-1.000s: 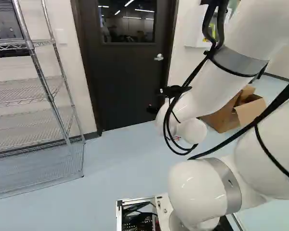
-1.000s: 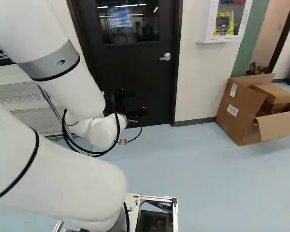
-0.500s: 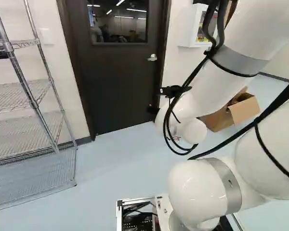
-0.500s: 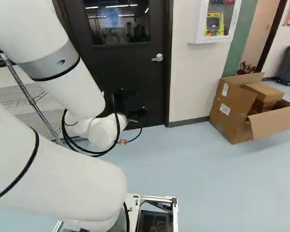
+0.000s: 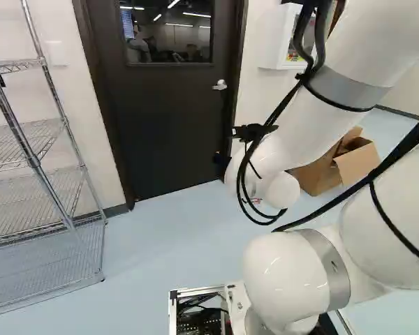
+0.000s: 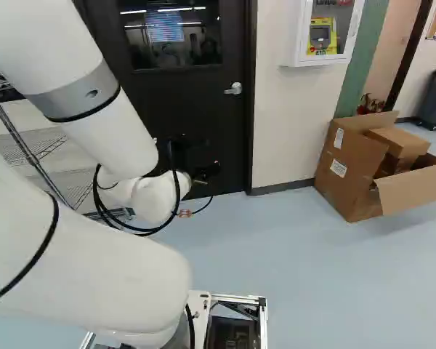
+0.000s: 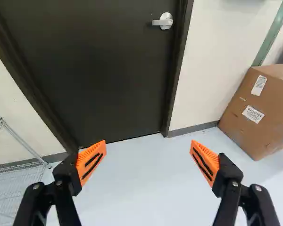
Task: Open the door and move inside
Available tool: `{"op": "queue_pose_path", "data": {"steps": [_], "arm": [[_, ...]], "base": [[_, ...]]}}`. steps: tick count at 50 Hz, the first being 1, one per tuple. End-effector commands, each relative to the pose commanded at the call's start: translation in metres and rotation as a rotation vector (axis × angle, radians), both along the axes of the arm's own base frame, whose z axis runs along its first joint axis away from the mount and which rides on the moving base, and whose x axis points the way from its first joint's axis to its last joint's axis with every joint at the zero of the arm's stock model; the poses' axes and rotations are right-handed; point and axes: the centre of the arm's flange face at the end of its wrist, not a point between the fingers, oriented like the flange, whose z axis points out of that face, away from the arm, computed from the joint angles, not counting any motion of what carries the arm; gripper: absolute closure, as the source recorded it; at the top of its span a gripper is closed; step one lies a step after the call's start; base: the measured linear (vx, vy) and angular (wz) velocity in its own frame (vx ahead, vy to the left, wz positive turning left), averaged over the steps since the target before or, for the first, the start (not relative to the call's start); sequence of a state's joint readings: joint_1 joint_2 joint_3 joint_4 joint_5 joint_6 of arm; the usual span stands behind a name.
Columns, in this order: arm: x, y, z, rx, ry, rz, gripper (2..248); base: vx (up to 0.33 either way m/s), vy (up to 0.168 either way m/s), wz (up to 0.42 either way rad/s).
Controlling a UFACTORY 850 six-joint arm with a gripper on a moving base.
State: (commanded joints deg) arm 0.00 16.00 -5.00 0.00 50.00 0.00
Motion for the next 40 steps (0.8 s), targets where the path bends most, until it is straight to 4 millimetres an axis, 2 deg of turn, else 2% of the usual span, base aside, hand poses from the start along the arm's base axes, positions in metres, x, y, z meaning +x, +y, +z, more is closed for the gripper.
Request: {"op": "queue_pose_path", "data": {"steps": [40], "arm": [[0.0000, 0.0000, 0.0000, 0.000, 0.000, 0.000, 3]], "base": [[0.137, -0.039, 0.003]]}}
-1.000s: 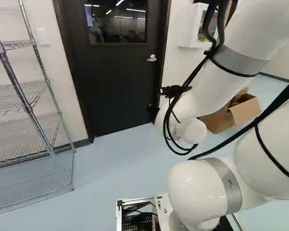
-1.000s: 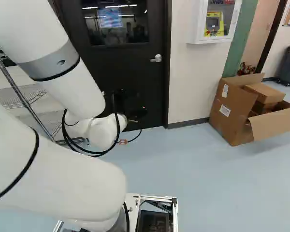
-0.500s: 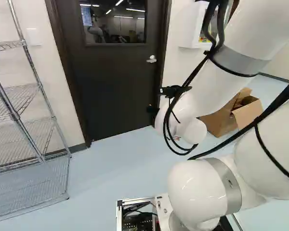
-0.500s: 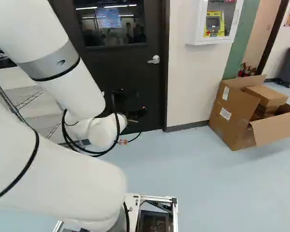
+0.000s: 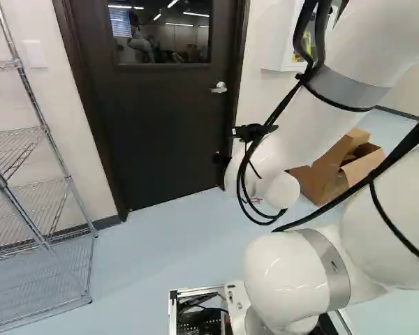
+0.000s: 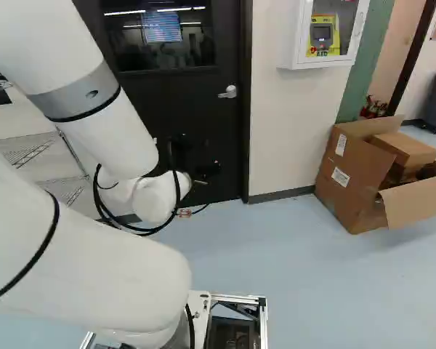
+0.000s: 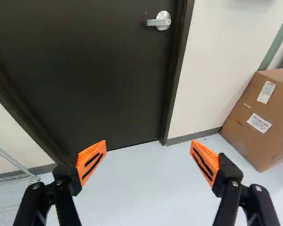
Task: Open the door and move inside
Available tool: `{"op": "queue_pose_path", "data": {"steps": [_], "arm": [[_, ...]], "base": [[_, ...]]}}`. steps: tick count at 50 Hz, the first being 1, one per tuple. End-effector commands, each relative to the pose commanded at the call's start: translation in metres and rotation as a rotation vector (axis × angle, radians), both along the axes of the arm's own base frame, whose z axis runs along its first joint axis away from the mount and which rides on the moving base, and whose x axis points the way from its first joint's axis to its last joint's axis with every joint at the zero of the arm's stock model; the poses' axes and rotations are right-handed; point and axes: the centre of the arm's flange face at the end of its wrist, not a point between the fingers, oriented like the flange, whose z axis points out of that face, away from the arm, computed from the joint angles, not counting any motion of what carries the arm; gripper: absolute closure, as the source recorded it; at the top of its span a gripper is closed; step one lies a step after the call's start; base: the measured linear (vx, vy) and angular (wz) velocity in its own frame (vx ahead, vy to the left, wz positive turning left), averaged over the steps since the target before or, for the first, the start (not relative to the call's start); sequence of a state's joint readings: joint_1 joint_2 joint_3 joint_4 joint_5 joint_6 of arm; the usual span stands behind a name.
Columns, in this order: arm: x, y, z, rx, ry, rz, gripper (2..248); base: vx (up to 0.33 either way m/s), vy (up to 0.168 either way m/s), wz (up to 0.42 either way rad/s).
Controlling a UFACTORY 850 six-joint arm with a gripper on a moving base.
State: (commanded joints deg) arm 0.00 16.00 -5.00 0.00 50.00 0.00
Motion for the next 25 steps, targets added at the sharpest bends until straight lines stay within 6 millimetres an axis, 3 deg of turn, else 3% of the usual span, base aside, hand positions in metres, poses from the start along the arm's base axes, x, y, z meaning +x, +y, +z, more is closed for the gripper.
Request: {"op": "queue_pose_path", "data": {"steps": [25], "arm": [[0.0000, 0.0000, 0.0000, 0.000, 0.000, 0.000, 3]], "base": [[0.132, -0.039, 0.006]]}}
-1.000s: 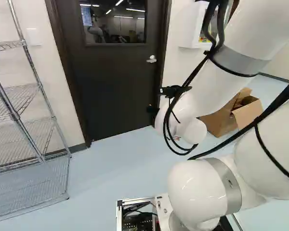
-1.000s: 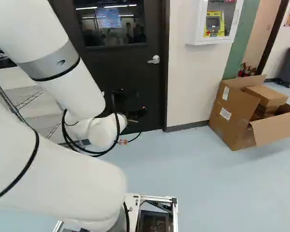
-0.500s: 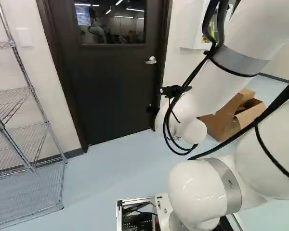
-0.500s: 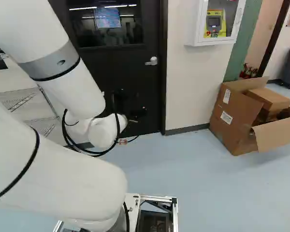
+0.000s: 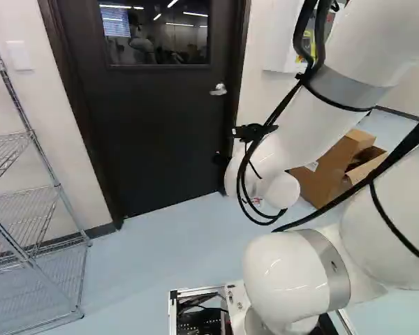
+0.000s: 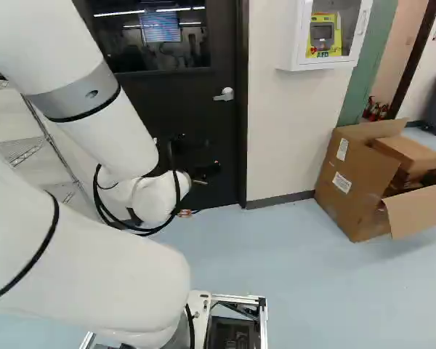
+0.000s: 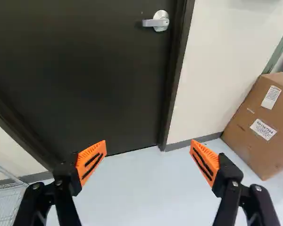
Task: Open the door and move inside
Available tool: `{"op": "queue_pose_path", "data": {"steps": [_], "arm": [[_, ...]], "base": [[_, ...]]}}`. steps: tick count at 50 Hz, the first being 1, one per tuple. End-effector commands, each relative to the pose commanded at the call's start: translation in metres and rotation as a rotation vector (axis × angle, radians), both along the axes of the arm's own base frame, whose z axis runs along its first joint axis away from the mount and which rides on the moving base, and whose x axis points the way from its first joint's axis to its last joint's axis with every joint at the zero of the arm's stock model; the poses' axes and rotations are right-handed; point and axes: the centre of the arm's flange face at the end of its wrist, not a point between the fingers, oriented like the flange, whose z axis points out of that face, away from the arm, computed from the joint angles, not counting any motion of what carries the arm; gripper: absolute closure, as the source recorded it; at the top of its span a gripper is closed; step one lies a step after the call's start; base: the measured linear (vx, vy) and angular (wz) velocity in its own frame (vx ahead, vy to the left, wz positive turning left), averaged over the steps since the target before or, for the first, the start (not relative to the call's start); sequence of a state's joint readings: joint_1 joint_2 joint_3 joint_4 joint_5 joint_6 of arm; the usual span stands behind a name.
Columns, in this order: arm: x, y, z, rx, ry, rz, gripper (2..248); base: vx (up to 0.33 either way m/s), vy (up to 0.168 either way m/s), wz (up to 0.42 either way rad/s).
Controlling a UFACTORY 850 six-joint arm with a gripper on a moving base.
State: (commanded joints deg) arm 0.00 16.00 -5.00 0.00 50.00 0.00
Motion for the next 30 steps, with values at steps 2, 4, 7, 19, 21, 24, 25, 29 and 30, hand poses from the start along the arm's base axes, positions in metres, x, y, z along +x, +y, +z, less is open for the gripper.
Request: {"op": "queue_pose_path", "data": {"steps": [2, 4, 7, 19, 21, 24, 25, 29, 30], "arm": [[0.0000, 0.0000, 0.0000, 0.000, 0.000, 0.000, 3], [0.0000, 0.0000, 0.0000, 0.000, 0.000, 0.000, 3], [0.0000, 0.0000, 0.0000, 0.000, 0.000, 0.000, 3], [0.0000, 0.0000, 0.0000, 0.000, 0.000, 0.000, 3], [0.0000, 0.0000, 0.0000, 0.000, 0.000, 0.000, 3], [0.0000, 0.0000, 0.0000, 0.000, 0.000, 0.000, 3], [0.0000, 0.0000, 0.0000, 0.000, 0.000, 0.000, 3], [0.0000, 0.0000, 0.0000, 0.000, 0.000, 0.000, 3], [0.0000, 0.0000, 0.0000, 0.000, 0.000, 0.000, 3]], "base": [[0.133, -0.041, 0.003], [0.145, -0.045, 0.001], [0.132, -0.041, 0.012], [0.137, -0.040, 0.005], [0.131, -0.040, 0.005], [0.139, -0.040, 0.001], [0.132, -0.040, 0.003], [0.137, -0.040, 0.012], [0.131, -0.037, 0.001]]}}
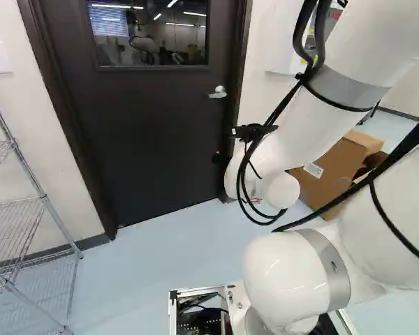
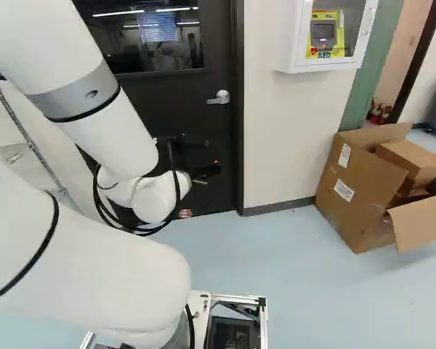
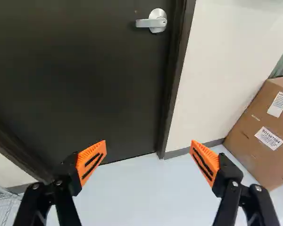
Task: Open the door and move inside
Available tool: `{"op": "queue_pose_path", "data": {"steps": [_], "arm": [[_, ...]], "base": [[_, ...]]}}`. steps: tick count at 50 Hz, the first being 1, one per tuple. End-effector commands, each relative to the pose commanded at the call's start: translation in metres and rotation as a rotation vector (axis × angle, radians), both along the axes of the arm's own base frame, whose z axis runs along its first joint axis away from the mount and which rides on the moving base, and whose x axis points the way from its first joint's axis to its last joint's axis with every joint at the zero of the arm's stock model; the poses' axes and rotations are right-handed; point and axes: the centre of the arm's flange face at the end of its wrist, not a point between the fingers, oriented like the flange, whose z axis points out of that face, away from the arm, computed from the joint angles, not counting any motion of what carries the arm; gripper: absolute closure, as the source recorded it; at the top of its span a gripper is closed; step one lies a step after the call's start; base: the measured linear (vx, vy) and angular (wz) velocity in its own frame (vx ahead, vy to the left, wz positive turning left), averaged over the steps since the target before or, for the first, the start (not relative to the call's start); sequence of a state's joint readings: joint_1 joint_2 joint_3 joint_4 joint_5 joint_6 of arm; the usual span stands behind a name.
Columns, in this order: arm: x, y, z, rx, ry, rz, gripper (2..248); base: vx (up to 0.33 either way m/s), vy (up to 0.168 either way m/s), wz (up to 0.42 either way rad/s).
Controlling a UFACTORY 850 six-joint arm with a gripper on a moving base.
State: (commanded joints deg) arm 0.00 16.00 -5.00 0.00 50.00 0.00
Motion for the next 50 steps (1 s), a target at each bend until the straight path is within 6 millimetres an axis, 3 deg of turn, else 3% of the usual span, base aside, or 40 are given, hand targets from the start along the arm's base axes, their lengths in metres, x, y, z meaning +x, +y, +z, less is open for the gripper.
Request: {"op": "queue_pose_path", "data": {"steps": [50], "arm": [[0.0000, 0.0000, 0.0000, 0.000, 0.000, 0.000, 3]], "base": [[0.139, -0.006, 0.177]]}}
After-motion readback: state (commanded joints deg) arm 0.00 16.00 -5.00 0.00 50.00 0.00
